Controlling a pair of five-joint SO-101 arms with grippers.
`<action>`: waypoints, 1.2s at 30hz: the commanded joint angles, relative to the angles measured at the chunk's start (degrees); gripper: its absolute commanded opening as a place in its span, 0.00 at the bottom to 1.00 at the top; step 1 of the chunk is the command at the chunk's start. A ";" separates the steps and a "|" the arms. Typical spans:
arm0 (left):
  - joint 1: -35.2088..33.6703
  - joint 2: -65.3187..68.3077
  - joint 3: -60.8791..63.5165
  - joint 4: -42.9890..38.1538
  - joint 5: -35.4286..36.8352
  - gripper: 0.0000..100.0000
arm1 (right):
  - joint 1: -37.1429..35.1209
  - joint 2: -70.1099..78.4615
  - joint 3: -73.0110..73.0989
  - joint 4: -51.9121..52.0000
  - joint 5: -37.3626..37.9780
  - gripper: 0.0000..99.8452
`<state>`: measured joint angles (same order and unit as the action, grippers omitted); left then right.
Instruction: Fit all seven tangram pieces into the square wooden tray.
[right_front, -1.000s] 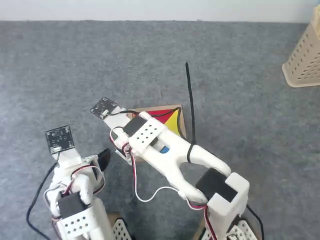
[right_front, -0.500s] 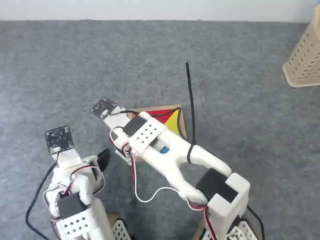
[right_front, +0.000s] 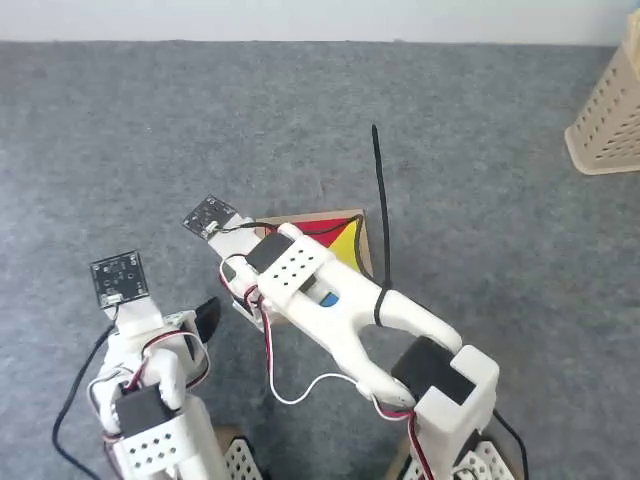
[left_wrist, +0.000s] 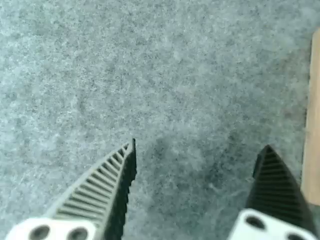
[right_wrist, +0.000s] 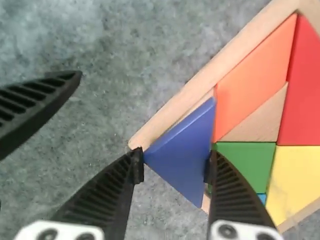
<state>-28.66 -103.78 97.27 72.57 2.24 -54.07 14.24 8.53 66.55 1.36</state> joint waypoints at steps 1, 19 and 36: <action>0.09 -0.70 -0.75 -0.09 -0.09 0.35 | -0.22 -0.57 -2.64 0.75 -0.09 0.18; 0.09 -0.70 -0.75 -0.09 -0.09 0.35 | -0.22 -0.48 -2.55 0.84 1.32 0.18; 0.09 -0.70 -0.75 -0.09 -0.09 0.35 | -0.22 -0.84 -1.93 1.63 1.49 0.25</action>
<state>-28.66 -103.78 97.27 72.57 2.24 -54.07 14.24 8.53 67.43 1.36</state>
